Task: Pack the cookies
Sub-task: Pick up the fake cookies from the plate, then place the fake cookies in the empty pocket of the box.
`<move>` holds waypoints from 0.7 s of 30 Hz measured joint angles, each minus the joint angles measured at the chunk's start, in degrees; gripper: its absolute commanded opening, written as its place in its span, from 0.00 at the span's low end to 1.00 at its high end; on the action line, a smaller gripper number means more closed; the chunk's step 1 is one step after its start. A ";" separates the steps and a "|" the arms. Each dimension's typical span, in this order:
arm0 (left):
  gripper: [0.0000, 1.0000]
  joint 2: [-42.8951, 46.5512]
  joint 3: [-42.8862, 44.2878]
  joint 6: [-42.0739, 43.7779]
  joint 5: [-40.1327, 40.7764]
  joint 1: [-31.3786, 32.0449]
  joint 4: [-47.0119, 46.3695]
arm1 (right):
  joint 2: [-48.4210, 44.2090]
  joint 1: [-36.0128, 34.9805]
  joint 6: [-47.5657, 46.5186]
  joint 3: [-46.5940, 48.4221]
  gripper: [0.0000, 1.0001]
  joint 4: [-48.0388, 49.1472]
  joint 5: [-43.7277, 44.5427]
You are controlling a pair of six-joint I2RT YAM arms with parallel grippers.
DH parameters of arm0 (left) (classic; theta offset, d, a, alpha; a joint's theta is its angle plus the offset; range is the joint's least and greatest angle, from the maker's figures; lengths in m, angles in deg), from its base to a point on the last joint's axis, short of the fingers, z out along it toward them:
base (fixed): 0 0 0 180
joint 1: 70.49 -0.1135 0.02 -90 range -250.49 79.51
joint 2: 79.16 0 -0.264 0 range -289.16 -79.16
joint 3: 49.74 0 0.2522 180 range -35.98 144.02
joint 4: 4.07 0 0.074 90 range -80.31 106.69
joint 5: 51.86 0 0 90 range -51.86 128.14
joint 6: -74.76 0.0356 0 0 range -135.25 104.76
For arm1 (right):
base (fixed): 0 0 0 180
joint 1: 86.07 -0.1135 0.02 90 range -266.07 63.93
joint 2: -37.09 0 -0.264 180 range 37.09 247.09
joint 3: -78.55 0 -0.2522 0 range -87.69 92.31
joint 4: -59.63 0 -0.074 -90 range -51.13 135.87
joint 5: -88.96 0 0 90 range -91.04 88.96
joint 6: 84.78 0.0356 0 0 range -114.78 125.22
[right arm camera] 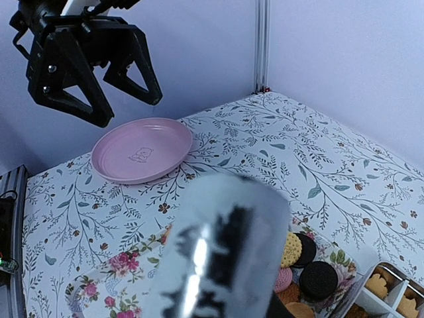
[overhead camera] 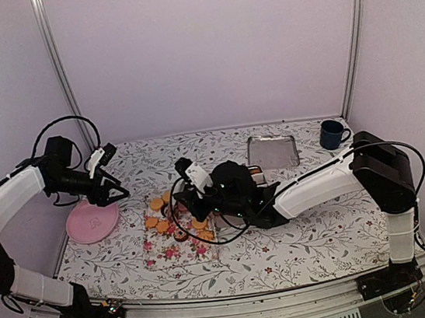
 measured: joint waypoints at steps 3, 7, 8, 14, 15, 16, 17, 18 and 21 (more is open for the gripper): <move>0.70 0.28 0.00 -0.02 -0.02 0.02 0.00 | -0.39 -0.07 -0.15 0.00 0.05 -1.53 0.33; 0.70 0.28 0.00 -0.04 0.00 0.13 -0.02 | -2.36 -0.13 -1.22 0.02 0.00 -4.55 1.46; 0.70 0.28 0.00 -0.04 0.00 0.17 -0.02 | -3.02 -0.11 -1.64 0.02 0.00 -5.14 1.62; 0.70 0.28 0.00 -0.04 0.02 0.28 -0.04 | -11.23 0.63 -3.54 -1.75 0.00 -6.75 1.99; 0.70 0.28 0.00 -0.07 0.04 0.33 -0.07 | -13.33 0.92 -3.69 -2.80 0.00 -6.78 1.99; 0.70 0.28 0.00 -0.07 0.04 0.33 -0.07 | -15.26 1.25 -3.76 -3.85 0.00 -6.80 1.95; 0.70 0.28 0.00 -0.07 0.07 0.37 -0.09 | -17.25 1.73 -3.78 -5.01 0.00 -6.84 1.70; 0.70 0.28 0.00 -0.07 0.09 0.37 -0.15 | -19.34 2.40 -3.78 -6.34 0.00 -6.80 1.11; 0.70 0.28 0.00 -0.04 0.09 0.39 -0.26 | -23.63 4.46 -3.37 -9.33 0.00 -6.80 -0.09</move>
